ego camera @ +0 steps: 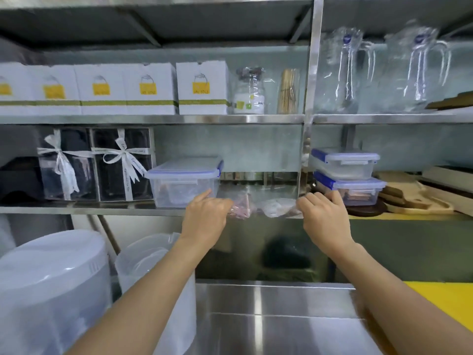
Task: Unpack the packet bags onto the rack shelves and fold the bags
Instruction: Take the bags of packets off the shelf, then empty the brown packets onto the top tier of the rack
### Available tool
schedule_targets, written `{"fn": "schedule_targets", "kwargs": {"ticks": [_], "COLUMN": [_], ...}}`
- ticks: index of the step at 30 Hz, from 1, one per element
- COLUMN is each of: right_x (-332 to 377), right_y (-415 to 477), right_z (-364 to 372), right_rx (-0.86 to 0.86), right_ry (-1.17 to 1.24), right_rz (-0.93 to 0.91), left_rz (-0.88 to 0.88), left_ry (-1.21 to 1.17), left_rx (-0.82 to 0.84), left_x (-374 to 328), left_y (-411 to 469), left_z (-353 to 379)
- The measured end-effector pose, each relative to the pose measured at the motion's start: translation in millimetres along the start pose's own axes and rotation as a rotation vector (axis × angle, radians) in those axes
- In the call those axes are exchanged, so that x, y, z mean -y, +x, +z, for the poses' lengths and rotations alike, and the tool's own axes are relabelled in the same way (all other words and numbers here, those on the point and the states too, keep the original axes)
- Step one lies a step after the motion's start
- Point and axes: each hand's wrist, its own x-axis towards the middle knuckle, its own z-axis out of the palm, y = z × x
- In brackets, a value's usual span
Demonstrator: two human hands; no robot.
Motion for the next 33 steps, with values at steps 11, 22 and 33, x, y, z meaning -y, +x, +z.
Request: {"fn": "schedule_targets", "kwargs": {"ticks": [11, 22, 33], "right_x": [50.4, 124.1, 127.3], "right_y": [-85.7, -164.8, -130.6], "right_z": [-128.7, -221.5, -267.5], "right_rx": [0.598, 0.864, 1.256], "right_ry": [0.142, 0.338, 0.759], "right_rz": [0.139, 0.084, 0.11], "left_rz": [-0.046, 0.11, 0.201], "left_ry": [-0.245, -0.542, -0.776], "left_rx": [0.445, 0.842, 1.298], "left_x": [-14.0, -26.3, -25.4], "left_y": [-106.2, -225.2, -214.6], "left_z": [-110.8, -181.3, -215.0]}}
